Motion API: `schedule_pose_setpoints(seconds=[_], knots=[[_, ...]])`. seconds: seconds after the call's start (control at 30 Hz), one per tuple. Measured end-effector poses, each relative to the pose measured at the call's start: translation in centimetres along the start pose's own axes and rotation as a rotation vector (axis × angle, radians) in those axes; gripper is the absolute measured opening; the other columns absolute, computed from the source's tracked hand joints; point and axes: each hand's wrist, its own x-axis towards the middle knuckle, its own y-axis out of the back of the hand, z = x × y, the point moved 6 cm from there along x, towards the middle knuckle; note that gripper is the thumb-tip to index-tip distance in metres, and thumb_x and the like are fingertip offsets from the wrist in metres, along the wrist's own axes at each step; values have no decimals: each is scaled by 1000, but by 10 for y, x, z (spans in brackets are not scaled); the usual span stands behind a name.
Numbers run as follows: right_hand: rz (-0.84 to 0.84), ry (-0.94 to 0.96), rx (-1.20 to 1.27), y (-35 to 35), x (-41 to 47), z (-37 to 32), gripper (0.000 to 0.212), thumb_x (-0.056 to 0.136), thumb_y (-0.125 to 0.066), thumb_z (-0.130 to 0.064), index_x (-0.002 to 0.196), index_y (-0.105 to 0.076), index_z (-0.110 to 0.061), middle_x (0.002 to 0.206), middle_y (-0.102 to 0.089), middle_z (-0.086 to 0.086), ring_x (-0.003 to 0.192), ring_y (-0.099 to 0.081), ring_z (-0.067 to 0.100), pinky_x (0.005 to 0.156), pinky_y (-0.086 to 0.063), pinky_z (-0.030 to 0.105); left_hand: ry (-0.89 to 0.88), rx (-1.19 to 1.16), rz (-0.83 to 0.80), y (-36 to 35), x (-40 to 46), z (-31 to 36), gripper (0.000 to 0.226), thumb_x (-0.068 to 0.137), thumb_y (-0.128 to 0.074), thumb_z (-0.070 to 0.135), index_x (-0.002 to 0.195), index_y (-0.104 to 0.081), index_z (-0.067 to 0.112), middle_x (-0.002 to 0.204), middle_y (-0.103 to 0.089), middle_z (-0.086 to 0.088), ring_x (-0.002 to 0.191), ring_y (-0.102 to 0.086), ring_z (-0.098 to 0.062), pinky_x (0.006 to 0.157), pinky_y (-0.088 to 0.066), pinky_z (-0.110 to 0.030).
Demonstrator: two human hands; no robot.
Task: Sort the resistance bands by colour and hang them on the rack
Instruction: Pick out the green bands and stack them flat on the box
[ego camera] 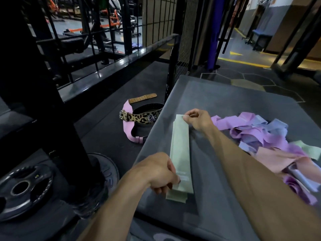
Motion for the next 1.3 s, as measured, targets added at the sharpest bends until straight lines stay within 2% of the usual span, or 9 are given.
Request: schedule_pose_setpoints(seconds=[0.37, 0.57, 0.7, 0.83, 0.93, 1.0, 1.1, 1.2, 1.3], knots=[[28, -55, -92, -16, 1, 23, 14, 81, -78, -14, 75, -69, -22, 71, -65, -6, 69, -58, 11, 74, -49, 23, 4, 105, 4, -3, 15, -7, 4, 90, -69, 22, 91, -68, 18, 57, -59, 5, 39, -48, -7, 42, -42, -19], [8, -19, -177, -16, -5, 17, 5, 83, -76, -18, 84, -72, -18, 77, -67, -6, 74, -61, 11, 72, -45, 21, 18, 219, -23, -10, 17, -11, 4, 91, -69, 26, 90, -67, 23, 74, -69, 5, 52, -55, -9, 49, -46, -19], [-15, -35, -244, -16, -8, 11, 3, 85, -69, -22, 87, -69, -20, 84, -68, -5, 83, -63, 15, 73, -44, 22, 23, 326, 2, -3, 15, -8, 24, 90, -70, 38, 88, -69, 14, 87, -74, -4, 67, -61, -17, 64, -49, -25], [-55, -59, -397, -16, -7, 0, 28, 92, -61, -41, 103, -64, -16, 108, -68, 2, 102, -62, 25, 84, -47, 30, 60, 384, 47, -2, 13, 0, 36, 93, -59, 54, 79, -53, 21, 92, -66, -1, 86, -62, -22, 67, -44, -30], [-113, -41, -636, -24, -11, -15, 62, 91, -50, -65, 121, -56, -11, 120, -60, 12, 106, -59, 34, 81, -45, 36, 127, 525, 142, -5, 17, 3, 61, 85, -51, 76, 109, -57, 21, 123, -66, -5, 115, -60, -29, 84, -44, -38], [-144, -47, -773, -32, -14, -22, 78, 88, -48, -72, 135, -48, -11, 134, -56, 16, 122, -55, 37, 93, -46, 41, 166, 579, 198, -9, 17, 6, 81, 80, -49, 84, 128, -50, 18, 132, -60, -5, 124, -55, -29, 90, -41, -39], [-165, -44, -896, -42, -18, -28, 73, 91, -48, -66, 139, -45, -10, 138, -53, 15, 128, -52, 36, 96, -45, 40, 162, 637, 237, -15, 17, 14, 90, 77, -52, 85, 134, -43, 15, 135, -58, -5, 127, -53, -28, 93, -38, -38], [-162, -37, -950, -47, -21, -36, 53, 94, -54, -43, 135, -51, -8, 136, -55, 13, 126, -55, 32, 96, -47, 35, 141, 700, 254, -20, 19, 17, 88, 77, -57, 80, 134, -42, 15, 132, -59, -3, 123, -56, -26, 83, -34, -37], [-178, -36, -959, -52, -23, -41, 45, 93, -57, -34, 130, -55, -8, 131, -59, 12, 121, -58, 30, 91, -48, 33, 127, 750, 254, -24, 19, 18, 81, 81, -60, 72, 134, -42, 14, 131, -59, -2, 121, -58, -26, 80, -31, -36]])
